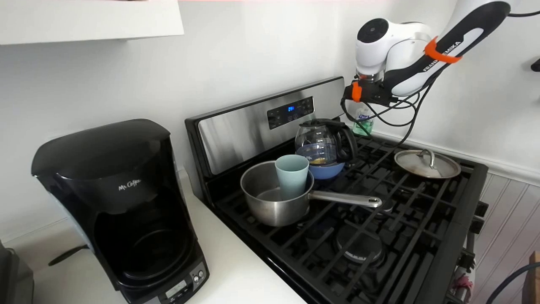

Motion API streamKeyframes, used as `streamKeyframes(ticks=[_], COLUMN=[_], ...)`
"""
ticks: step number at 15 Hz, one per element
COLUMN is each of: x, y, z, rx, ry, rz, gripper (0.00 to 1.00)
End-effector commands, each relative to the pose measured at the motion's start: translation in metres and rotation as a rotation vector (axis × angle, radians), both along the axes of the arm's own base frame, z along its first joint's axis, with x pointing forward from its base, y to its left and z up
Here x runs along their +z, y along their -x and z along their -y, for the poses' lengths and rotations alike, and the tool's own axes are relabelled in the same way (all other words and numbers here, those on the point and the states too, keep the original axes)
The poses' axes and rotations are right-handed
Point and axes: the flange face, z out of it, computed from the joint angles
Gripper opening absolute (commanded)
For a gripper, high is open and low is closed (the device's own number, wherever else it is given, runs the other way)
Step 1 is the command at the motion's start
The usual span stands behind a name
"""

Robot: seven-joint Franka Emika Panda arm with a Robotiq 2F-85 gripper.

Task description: Remove the pump bottle from the pot and put it on the right side of the stove

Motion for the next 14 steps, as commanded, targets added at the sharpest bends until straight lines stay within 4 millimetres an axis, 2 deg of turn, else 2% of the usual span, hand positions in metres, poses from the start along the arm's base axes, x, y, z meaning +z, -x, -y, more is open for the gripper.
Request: streamKeyframes(ticks=[1,8,14], x=[-0.007,-0.026,-0.031], y=[-0.007,-0.009,-0.019], z=[0.011,0.019,0.011], rx=[-0.039,-0.054,-0.043], ry=[0.038,0.039,0.034], rz=[-0.004,-0.020,-0.015], gripper=[0.03,0.03,0.03])
